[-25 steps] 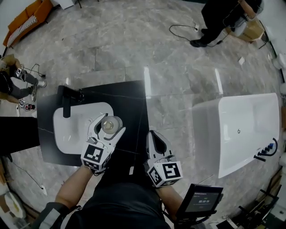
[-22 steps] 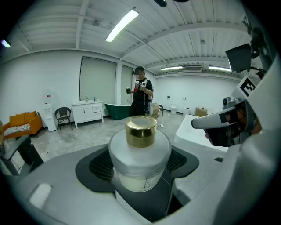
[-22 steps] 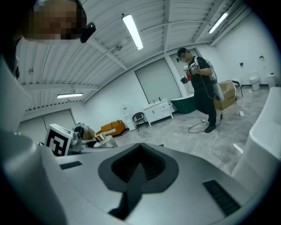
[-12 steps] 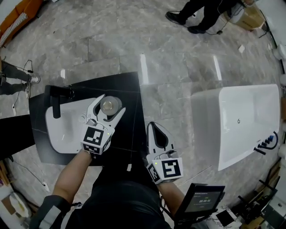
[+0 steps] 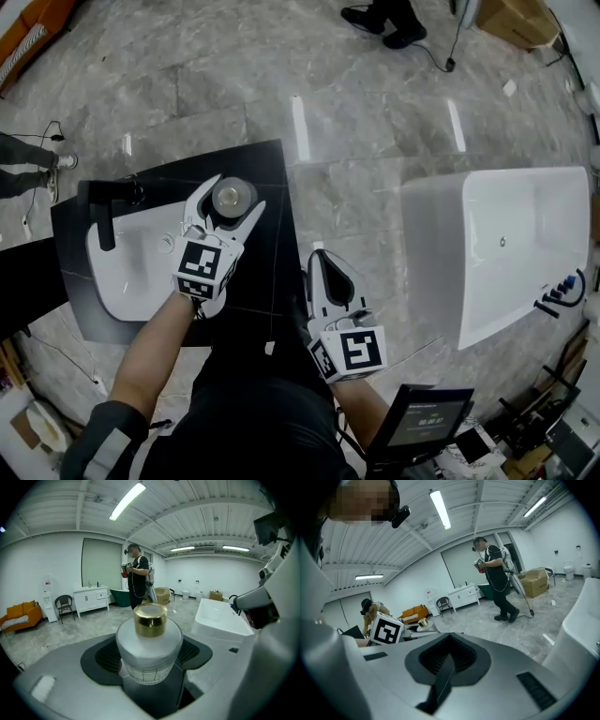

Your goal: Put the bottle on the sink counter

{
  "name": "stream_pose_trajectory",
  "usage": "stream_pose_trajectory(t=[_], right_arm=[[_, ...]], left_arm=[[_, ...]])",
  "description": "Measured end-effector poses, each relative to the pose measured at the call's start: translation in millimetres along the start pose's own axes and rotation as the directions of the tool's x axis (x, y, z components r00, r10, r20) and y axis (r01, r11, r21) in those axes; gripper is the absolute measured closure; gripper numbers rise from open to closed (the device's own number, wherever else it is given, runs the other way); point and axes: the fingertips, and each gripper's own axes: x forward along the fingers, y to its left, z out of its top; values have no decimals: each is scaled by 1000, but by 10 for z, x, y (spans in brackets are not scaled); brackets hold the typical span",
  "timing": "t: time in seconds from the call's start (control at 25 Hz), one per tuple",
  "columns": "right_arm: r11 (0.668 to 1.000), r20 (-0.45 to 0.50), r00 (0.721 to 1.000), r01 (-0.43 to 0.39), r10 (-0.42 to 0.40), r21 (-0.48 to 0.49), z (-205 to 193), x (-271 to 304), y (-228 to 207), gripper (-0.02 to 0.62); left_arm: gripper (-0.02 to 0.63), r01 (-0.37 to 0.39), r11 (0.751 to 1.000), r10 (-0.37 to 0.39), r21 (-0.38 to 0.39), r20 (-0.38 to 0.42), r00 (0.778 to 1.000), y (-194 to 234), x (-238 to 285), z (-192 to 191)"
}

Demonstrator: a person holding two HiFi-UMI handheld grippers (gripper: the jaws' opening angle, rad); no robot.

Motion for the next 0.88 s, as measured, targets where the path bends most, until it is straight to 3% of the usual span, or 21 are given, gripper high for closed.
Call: stream_pose_trajectory(t=[0.88], right_arm=[[999,-60,998,34,-32,33,-280,-35,-105,600]], left_arm=[[268,-14,1000,13,-22,-31,999,165,667,-269]])
